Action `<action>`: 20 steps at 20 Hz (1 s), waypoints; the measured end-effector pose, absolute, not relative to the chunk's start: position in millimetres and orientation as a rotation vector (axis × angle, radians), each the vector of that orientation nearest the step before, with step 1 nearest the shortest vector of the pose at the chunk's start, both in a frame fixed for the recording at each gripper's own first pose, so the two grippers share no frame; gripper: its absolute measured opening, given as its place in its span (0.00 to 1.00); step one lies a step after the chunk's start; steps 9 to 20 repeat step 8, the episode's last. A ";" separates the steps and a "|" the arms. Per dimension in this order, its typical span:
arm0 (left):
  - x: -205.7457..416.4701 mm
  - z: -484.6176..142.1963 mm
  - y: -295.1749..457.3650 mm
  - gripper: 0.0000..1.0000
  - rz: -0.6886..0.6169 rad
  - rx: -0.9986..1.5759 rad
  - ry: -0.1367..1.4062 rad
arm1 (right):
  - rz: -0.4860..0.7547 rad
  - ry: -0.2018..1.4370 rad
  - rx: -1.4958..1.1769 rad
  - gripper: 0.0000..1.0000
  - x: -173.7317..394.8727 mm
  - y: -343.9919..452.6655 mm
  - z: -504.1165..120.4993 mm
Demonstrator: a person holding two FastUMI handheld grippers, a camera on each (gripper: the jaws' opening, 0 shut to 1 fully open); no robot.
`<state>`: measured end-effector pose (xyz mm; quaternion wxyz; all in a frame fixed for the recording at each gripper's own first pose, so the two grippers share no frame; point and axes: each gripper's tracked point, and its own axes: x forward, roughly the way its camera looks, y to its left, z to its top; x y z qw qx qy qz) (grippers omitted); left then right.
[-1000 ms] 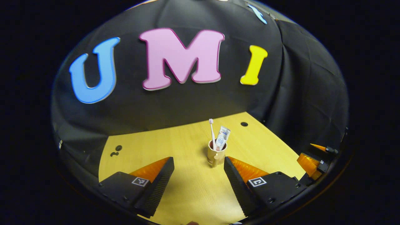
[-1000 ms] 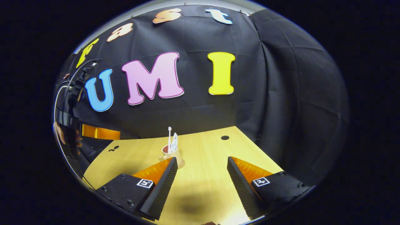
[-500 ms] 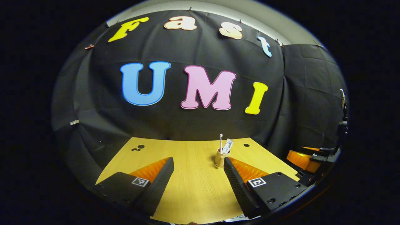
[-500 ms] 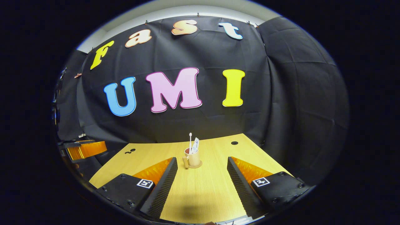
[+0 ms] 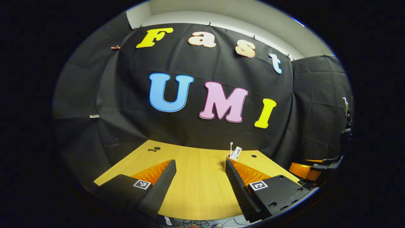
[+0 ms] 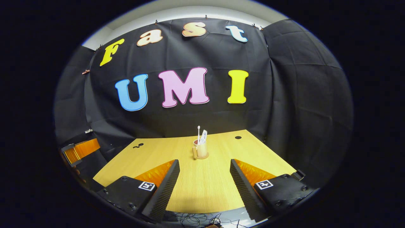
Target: Put the toothbrush and toothpaste on the desktop into the cup, then pick up the cup and place it on the coaster on the desktop.
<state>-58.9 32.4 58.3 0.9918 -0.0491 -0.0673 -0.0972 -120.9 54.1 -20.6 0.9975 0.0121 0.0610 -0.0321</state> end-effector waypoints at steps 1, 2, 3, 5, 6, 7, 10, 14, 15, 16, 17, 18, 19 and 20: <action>-61.4 56.2 33.8 0.97 -0.196 -0.096 -0.135 | -0.066 0.118 0.022 0.98 -123.3 54.8 -19.0; -62.6 56.2 34.1 0.97 -0.200 -0.096 -0.134 | -0.067 0.113 0.022 0.98 -124.6 55.1 -16.8; -63.6 55.5 33.6 0.97 -0.207 -0.097 -0.133 | -0.068 0.109 0.022 0.98 -125.1 56.0 -15.0; -62.2 57.3 35.8 0.97 -0.204 -0.104 -0.135 | -0.067 0.100 0.016 0.98 -126.2 57.3 -10.8; -62.0 59.9 36.1 0.97 -0.204 -0.108 -0.141 | -0.068 0.094 0.011 0.98 -125.9 57.6 -8.1; -62.7 62.2 36.3 0.97 -0.204 -0.109 -0.150 | -0.068 0.090 0.007 0.98 -126.6 57.0 -6.2; -62.5 64.3 37.2 0.97 -0.202 -0.106 -0.156 | -0.068 0.087 0.002 0.98 -126.4 56.5 -4.6; -62.5 64.3 37.2 0.97 -0.202 -0.106 -0.156 | -0.068 0.087 0.002 0.98 -126.4 56.5 -4.6; -62.5 64.3 37.2 0.97 -0.202 -0.106 -0.156 | -0.068 0.087 0.002 0.98 -126.4 56.5 -4.6; -62.5 64.3 37.2 0.97 -0.202 -0.106 -0.156 | -0.068 0.087 0.002 0.98 -126.4 56.5 -4.6; -62.5 64.3 37.2 0.97 -0.202 -0.106 -0.156 | -0.068 0.087 0.002 0.98 -126.4 56.5 -4.6; -62.5 64.3 37.2 0.97 -0.202 -0.106 -0.156 | -0.068 0.087 0.002 0.98 -126.4 56.5 -4.6; -62.5 64.3 37.2 0.97 -0.202 -0.106 -0.156 | -0.068 0.087 0.002 0.98 -126.4 56.5 -4.6; -62.5 64.3 37.2 0.97 -0.202 -0.106 -0.156 | -0.068 0.087 0.002 0.98 -126.4 56.5 -4.6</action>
